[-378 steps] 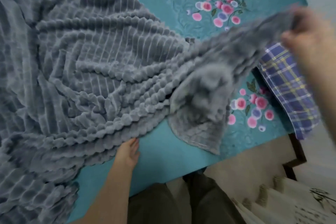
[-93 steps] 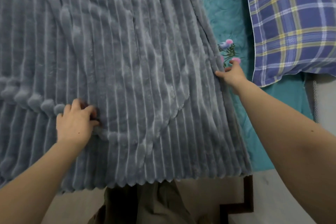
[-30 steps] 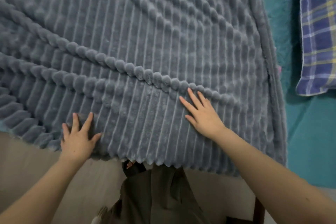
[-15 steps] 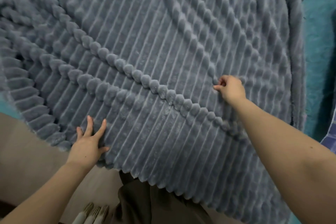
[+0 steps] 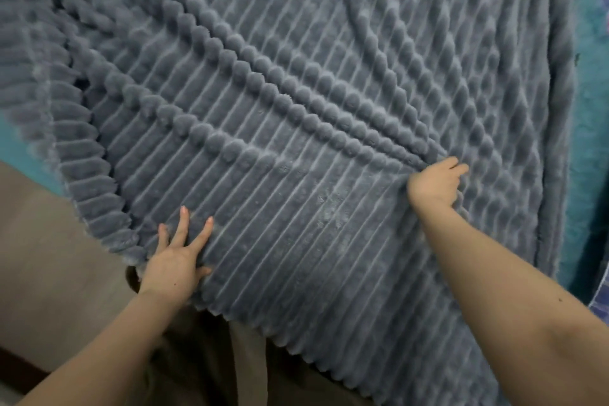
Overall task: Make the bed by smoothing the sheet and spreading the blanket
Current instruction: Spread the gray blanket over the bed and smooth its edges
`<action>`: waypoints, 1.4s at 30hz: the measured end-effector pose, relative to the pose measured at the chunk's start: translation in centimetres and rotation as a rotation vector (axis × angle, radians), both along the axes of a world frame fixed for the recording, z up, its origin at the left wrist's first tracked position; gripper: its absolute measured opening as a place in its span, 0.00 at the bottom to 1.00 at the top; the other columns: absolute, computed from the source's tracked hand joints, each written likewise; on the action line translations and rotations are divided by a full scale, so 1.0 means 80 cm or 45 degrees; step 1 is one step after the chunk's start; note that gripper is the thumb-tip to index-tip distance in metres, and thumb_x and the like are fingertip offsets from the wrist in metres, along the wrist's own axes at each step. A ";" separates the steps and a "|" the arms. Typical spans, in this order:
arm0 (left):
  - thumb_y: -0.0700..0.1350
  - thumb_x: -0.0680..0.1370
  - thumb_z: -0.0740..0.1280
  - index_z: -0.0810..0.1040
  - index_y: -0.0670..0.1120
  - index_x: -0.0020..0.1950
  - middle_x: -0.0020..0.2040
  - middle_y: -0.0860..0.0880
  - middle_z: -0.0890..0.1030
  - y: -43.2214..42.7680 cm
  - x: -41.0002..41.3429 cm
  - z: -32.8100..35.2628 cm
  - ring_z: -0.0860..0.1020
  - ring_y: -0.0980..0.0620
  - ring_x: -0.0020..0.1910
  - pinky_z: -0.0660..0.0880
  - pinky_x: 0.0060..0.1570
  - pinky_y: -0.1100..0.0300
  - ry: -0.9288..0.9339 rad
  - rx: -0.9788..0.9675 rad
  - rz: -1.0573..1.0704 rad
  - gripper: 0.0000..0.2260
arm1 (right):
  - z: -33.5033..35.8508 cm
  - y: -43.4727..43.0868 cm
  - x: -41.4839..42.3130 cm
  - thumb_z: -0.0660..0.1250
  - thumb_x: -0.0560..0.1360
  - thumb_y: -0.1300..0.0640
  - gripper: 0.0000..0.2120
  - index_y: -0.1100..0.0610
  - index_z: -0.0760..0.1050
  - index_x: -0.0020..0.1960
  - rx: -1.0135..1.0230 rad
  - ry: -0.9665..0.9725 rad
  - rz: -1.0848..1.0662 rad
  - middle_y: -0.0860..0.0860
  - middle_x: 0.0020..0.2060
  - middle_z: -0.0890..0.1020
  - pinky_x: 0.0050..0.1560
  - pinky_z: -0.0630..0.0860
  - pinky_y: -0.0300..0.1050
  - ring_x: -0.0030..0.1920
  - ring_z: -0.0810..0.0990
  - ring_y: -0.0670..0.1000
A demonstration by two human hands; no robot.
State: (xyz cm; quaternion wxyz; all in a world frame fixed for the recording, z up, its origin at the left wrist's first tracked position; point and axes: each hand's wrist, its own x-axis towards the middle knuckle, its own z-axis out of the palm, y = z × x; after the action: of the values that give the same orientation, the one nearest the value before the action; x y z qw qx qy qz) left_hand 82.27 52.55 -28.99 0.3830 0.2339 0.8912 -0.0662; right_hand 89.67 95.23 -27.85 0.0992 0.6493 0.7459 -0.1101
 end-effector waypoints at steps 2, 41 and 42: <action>0.62 0.77 0.62 0.34 0.62 0.75 0.77 0.49 0.32 -0.001 -0.002 0.003 0.48 0.37 0.77 0.73 0.63 0.52 0.017 -0.007 -0.040 0.40 | 0.005 -0.052 -0.018 0.63 0.75 0.58 0.24 0.62 0.62 0.68 0.081 0.055 0.377 0.61 0.71 0.61 0.60 0.70 0.60 0.67 0.67 0.64; 0.38 0.79 0.65 0.77 0.50 0.44 0.44 0.42 0.81 -0.382 -0.283 0.054 0.79 0.40 0.46 0.75 0.56 0.45 -0.289 0.788 1.768 0.08 | 0.025 -0.619 -0.486 0.71 0.74 0.52 0.35 0.53 0.58 0.75 -1.110 0.790 0.456 0.52 0.71 0.66 0.68 0.69 0.48 0.68 0.69 0.51; 0.38 0.79 0.65 0.77 0.50 0.44 0.44 0.42 0.81 -0.383 -0.293 0.059 0.79 0.42 0.44 0.76 0.56 0.45 -0.299 0.820 1.765 0.08 | 0.027 -0.614 -0.495 0.73 0.73 0.52 0.41 0.50 0.53 0.77 -1.122 0.885 0.267 0.50 0.73 0.63 0.69 0.68 0.49 0.70 0.67 0.52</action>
State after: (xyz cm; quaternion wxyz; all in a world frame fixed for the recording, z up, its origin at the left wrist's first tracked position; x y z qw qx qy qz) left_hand 58.80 21.94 -24.27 0.3419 -0.2719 0.7629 0.4766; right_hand 50.04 46.11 -25.73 0.1199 0.3948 0.6786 -0.6076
